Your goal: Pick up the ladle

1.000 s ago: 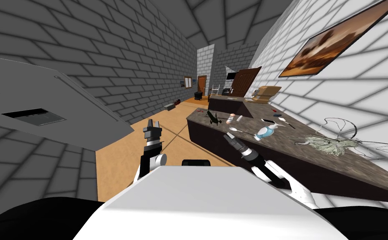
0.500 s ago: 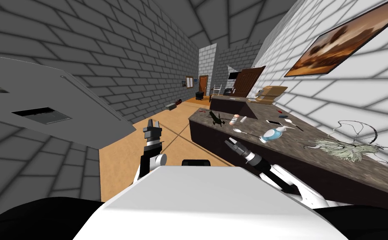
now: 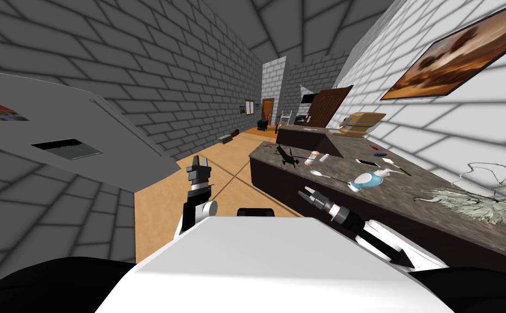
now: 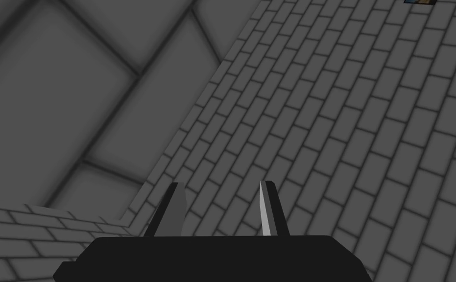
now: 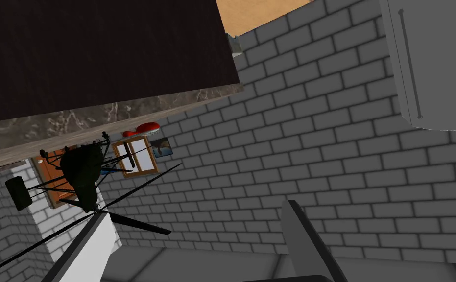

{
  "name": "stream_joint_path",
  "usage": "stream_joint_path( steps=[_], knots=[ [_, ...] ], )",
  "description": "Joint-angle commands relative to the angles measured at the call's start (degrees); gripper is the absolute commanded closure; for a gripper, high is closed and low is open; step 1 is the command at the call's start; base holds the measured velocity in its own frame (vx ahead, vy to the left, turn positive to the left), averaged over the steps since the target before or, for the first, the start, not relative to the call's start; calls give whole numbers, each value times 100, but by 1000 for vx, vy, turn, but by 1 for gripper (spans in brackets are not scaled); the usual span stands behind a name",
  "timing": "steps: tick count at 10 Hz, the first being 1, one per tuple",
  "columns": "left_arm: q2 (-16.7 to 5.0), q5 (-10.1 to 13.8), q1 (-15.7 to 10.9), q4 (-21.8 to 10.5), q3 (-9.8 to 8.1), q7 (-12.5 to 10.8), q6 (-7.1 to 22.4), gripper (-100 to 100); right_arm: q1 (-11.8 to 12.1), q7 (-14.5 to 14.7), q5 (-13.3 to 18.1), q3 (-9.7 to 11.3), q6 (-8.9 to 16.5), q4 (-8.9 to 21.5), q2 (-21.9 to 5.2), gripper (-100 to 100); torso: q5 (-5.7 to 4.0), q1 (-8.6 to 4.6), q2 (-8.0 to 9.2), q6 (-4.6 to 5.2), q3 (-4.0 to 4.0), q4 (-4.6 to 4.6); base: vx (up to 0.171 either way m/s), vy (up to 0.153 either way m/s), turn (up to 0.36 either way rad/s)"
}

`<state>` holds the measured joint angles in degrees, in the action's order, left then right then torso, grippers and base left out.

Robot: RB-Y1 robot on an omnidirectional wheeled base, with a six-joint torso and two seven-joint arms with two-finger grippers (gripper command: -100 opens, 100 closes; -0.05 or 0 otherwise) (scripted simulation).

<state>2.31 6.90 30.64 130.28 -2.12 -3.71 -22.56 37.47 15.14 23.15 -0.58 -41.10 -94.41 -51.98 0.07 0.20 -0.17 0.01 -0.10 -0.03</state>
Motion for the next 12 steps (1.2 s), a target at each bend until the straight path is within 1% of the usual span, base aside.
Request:
stream_joint_path(
  steps=[1, 2, 3, 4, 5, 6, 7, 8, 9, 10, 11, 12],
  knots=[
    [0, 0, 0, 0, 0, 0, 0, 0, 129, 92, 189, 24, 69, 286, -286, -100, 0, 0, 0, 0, 0, 0, 48, 73, 87],
    [0, 0, 0, 0, 0, 0, 0, 0, 129, 92, 189, 24, 69, 311, -364, -100, 0, 4, 1, 0, 1, 0, 45, 65, 27],
    [0, 0, 0, 0, 0, 0, 0, 0, 228, 176, 351, 46, 100, 500, -564, -100, 0, 2, 0, -1, 0, 0, 65, 62, 79],
    [0, 0, 0, 0, 0, 0, 0, 0, 228, 176, 351, 46, 100, 599, -662, -100, 0, 1, -7, -3, -3, -1, 49, 42, 43],
    [0, 0, 0, 0, 0, 0, 0, 0, 324, 259, 510, 70, 130, 878, -865, -100, -2, -6, -3, -1, -2, -1, 54, 59, 74],
    [0, 0, 0, 0, 0, 0, 0, 0, 324, 259, 510, 70, 130, 882, -961, -100, -1, -2, -4, -2, -2, -1, 57, 56, 34],
    [0, 0, 0, 0, 0, 0, 0, 0, 418, 339, 665, 95, 159, 1157, -1156, -100, -1, -1, -4, -1, -2, -1, 66, 65, 88],
    [0, 0, 0, 0, 0, 0, 0, 0, 418, 339, 665, 95, 159, 1157, -1255, -100, 0, 2, -7, -3, -4, -1, 54, 49, 37],
    [0, 0, 0, 0, 0, 0, 0, 0, 508, 417, 815, 121, 188, 1422, -1485, -100, -1, -2, -4, 0, -2, -1, 60, 53, 99],
    [0, 0, 0, 0, 0, 0, 0, 0, 508, 417, 815, 121, 188, 1422, -1543, -100, -2, -3, -6, -3, -3, -1, 53, 37, 30],
    [0, 0, 0, 0, 0, 0, 0, 0, 596, 490, 959, 150, 217, 1677, -1766, -100, -1, -6, -2, 0, -2, 0, 75, 33, 71],
    [0, 0, 0, 0, 0, 0, 0, 0, 596, 490, 959, 150, 217, 1677, -1821, -100, -3, -9, -9, -3, -5, -1, 70, 27, 41]
  ],
)
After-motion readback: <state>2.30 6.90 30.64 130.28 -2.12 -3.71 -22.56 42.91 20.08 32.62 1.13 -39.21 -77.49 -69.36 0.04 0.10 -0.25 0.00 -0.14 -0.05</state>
